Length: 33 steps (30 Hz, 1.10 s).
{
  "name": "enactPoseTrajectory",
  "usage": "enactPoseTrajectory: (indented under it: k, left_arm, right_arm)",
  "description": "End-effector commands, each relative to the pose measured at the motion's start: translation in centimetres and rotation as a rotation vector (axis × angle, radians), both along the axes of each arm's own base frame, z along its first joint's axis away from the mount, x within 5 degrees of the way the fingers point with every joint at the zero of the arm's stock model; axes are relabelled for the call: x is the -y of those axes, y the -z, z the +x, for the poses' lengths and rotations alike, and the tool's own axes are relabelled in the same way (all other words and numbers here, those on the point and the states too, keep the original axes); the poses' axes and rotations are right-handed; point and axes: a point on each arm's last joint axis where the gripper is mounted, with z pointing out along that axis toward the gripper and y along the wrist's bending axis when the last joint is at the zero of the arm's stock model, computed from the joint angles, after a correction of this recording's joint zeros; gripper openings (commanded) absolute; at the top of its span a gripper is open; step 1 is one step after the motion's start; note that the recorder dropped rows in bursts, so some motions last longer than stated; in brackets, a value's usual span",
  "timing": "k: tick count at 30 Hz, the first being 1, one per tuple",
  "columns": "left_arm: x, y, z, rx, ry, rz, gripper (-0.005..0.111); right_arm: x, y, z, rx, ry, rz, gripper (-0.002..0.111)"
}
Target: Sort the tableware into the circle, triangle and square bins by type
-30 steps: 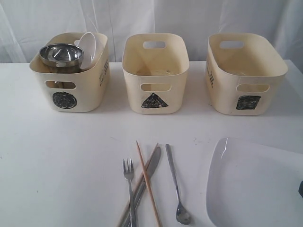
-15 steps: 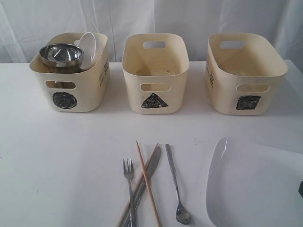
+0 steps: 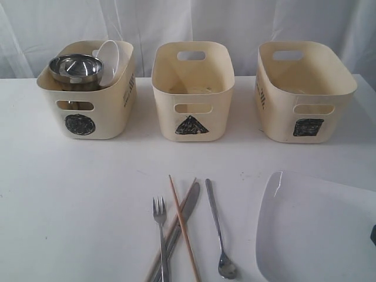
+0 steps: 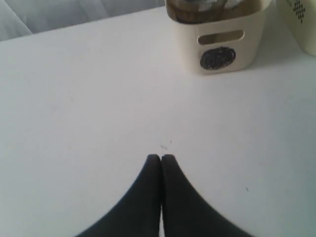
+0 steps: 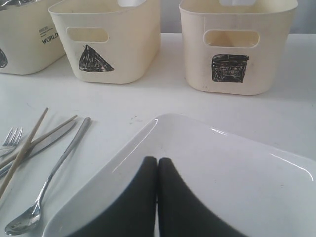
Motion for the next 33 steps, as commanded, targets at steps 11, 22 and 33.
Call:
enactPoseTrajectory:
  k: [11, 22, 33]
  left_arm:
    - [-0.2, 4.3, 0.1, -0.104, -0.034, -0.006, 0.000]
    - [-0.4, 10.4, -1.5, -0.043, -0.095, -0.044, 0.000]
    - [-0.2, 15.6, -2.8, 0.120, -0.134, -0.128, 0.000]
  right_arm:
    - [0.0, -0.1, 0.0, 0.018, -0.004, 0.003, 0.000]
    - [0.0, -0.1, 0.0, 0.018, -0.004, 0.003, 0.000]
    - [0.0, -0.1, 0.0, 0.018, -0.004, 0.003, 0.000]
